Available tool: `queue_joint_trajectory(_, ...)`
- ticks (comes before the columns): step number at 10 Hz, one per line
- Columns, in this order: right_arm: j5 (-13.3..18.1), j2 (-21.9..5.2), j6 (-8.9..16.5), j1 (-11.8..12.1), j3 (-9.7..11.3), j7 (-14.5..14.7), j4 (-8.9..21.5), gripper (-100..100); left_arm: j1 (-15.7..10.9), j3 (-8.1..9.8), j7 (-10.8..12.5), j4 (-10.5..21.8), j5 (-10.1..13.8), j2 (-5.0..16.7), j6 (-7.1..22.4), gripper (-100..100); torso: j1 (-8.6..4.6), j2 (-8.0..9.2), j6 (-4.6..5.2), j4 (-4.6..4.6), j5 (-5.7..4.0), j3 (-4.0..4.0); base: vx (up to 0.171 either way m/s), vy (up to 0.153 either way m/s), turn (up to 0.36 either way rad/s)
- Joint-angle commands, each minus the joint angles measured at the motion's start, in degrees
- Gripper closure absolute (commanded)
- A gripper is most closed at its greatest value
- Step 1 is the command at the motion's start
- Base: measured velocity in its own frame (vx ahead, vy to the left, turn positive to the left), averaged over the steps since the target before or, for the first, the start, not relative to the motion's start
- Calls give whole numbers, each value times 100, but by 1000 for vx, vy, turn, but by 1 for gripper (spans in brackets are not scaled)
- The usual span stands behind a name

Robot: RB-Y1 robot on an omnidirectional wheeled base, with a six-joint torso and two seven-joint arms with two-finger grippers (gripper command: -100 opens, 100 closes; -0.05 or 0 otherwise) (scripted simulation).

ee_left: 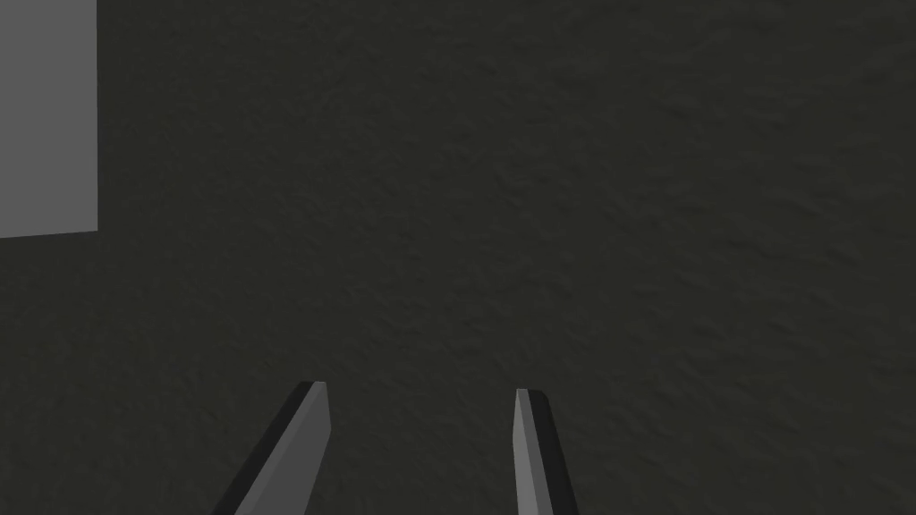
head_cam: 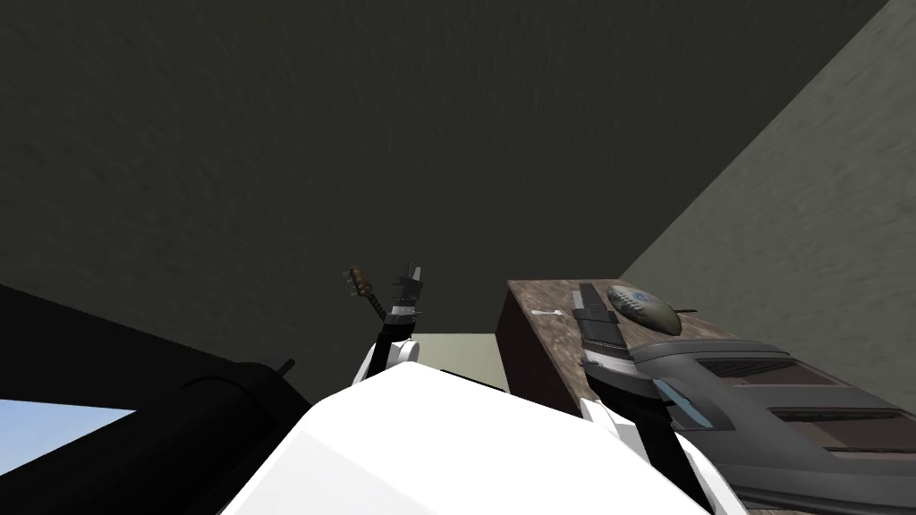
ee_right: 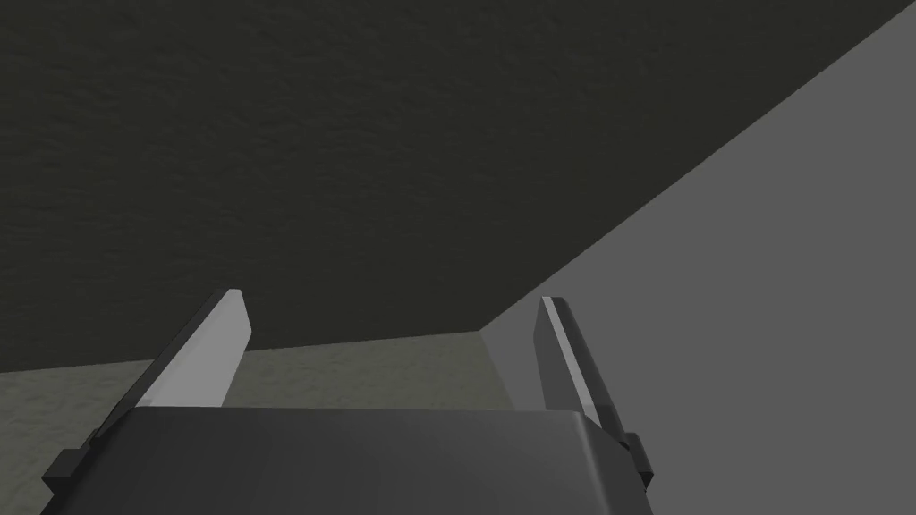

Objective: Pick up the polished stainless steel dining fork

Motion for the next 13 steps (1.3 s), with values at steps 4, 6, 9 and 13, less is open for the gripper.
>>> queue_joint_trajectory(4,6,-645,17,47,-210,64,168,-100,0,0,0,0,0,0,0,0,1,0,0,0,0,0,-18,-4,46)
queue_joint_trajectory(6,17,-927,21,69,-300,97,255,-100,0,0,0,0,0,0,0,0,1,-2,0,0,0,-1,-12,-5,48)
queue_joint_trajectory(9,61,-1443,22,116,-477,176,458,-100,0,0,0,0,0,0,0,0,2,-1,1,0,0,-1,-16,-3,59)
queue_joint_trajectory(13,138,-2040,12,167,-639,273,704,-100,0,0,0,0,0,0,0,0,2,-2,1,0,0,-1,-14,-4,63)
